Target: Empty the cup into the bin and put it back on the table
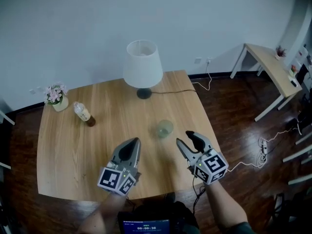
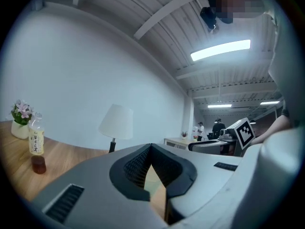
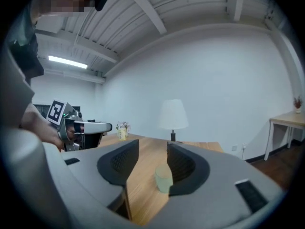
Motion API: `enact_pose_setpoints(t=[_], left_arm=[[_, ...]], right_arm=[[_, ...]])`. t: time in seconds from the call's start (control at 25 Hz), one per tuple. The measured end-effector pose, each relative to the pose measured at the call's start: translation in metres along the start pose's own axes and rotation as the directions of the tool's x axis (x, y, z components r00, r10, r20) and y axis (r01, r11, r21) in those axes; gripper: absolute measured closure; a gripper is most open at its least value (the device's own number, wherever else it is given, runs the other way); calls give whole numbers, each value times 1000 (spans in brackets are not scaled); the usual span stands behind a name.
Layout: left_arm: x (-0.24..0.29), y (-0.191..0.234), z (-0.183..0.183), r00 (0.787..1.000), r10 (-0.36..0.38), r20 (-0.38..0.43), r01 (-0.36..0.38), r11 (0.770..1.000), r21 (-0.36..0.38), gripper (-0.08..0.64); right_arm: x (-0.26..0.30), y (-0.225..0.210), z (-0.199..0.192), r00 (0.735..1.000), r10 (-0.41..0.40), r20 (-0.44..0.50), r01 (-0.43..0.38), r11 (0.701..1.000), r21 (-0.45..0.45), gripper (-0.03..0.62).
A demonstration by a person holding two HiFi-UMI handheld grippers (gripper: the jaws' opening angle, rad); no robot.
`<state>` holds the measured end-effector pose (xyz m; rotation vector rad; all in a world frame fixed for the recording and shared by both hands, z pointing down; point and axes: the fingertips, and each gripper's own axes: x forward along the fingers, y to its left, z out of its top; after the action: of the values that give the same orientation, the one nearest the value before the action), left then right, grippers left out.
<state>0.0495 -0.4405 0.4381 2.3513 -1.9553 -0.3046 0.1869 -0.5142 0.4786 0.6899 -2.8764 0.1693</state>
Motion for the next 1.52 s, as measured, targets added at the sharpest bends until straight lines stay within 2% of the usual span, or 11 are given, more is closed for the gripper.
enact_pose_setpoints(t=[0.08,0.16,0.2,0.24,0.32,0.4,0.72,0.96,1.04,1.2,1.52], left_arm=[[-7,-17,14,998,-53,28,52,999,16,560],[-15,-31,28,996,-73,52,71,997,43,560],[-19,-36,35,996,-68,64,65,996,56,560],[-23,-40,42,995,-61,77,55,996,68,560],[-29,-50,55,993,-50,103,40,995,94,560],[-38,-63,66,991,-41,128,26,993,118,560],[-75,-126,112,960,-16,281,-47,975,217,560],[-101,-171,122,943,-11,333,-82,961,264,560],[-108,-179,120,944,-7,331,-87,960,266,560],[-120,-181,115,962,38,272,-110,960,256,560],[-159,-148,112,975,138,176,-169,970,176,560]], right_arm=[[-16,9,13,1000,23,14,-22,1000,-13,397],[-31,16,22,999,43,19,-43,999,-17,402],[-39,19,27,998,52,24,-52,998,-18,451],[-46,21,34,998,61,33,-60,998,-20,469],[-60,23,48,995,73,62,-71,997,-26,476],[-74,23,61,993,80,91,-77,997,-31,558],[-133,27,100,979,148,138,-141,988,-65,591],[-167,40,107,968,212,131,-198,974,-112,591],[-173,44,104,967,220,129,-206,972,-112,592],[-182,51,100,971,204,124,-195,978,-76,592],[-196,68,94,985,107,136,-104,994,-26,592]])
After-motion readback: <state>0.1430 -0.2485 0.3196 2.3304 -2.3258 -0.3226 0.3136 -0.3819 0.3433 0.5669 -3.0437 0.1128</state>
